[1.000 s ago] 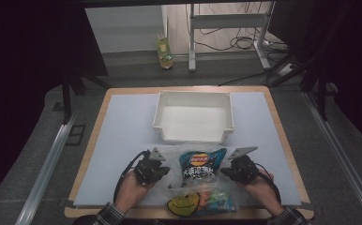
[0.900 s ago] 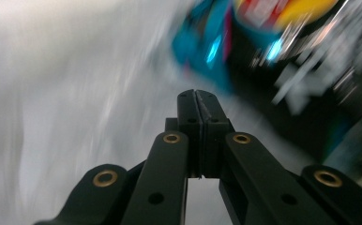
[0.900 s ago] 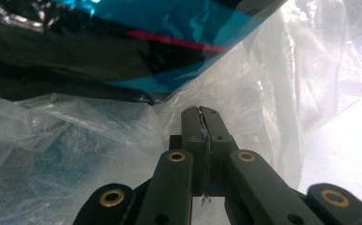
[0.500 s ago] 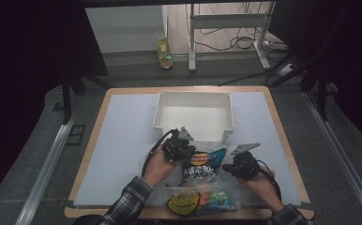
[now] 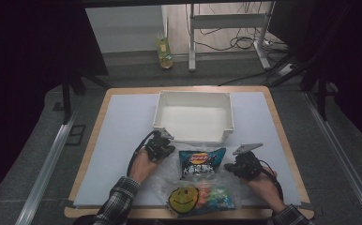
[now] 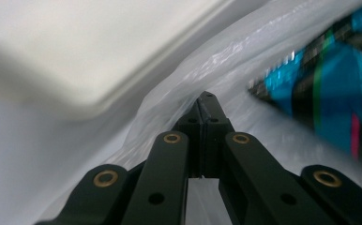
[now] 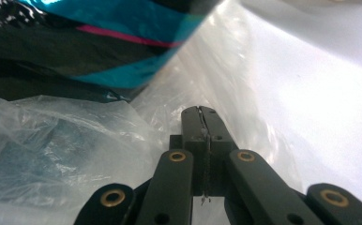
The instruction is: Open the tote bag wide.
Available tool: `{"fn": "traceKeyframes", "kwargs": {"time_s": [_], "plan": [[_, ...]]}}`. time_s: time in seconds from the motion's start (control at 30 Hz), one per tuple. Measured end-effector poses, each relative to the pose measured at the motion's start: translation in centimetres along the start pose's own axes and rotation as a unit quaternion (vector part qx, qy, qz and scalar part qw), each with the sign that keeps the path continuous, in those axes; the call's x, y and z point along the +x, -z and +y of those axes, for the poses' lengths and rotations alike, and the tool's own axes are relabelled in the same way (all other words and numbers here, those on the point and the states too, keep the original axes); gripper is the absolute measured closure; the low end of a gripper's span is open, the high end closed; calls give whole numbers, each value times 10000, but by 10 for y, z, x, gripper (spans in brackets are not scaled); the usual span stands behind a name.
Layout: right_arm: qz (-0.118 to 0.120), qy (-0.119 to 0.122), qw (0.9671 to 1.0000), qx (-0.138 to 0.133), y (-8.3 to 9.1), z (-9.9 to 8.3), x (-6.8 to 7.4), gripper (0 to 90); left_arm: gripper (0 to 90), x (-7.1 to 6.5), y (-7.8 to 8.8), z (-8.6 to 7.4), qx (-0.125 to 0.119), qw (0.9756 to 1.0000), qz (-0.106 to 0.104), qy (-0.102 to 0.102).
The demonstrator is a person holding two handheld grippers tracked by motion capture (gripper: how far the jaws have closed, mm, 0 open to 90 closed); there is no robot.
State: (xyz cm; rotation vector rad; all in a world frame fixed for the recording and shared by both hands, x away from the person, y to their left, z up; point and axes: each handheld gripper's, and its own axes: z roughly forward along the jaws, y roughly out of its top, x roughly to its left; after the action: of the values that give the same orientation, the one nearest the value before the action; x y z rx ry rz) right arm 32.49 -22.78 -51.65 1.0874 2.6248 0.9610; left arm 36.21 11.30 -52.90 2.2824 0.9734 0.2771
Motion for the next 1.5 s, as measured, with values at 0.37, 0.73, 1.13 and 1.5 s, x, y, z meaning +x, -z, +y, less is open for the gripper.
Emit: {"fn": "traceKeyframes", "kwargs": {"time_s": [0.37,0.73,1.13,1.5], "plan": [[-86,-217,9997,1,14,-14,-12,896,892,24,34,-44,27,9994,119,323],[-28,-263,9996,-132,36,-19,-10,893,871,-1,74,-18,-547,9984,103,-72],[-137,-26,9996,-239,19,21,-17,893,883,-12,-4,26,-349,9991,141,-171],[-284,-101,9995,90,0,10,-25,894,892,-18,0,-3,-80,9995,81,-296]]}}
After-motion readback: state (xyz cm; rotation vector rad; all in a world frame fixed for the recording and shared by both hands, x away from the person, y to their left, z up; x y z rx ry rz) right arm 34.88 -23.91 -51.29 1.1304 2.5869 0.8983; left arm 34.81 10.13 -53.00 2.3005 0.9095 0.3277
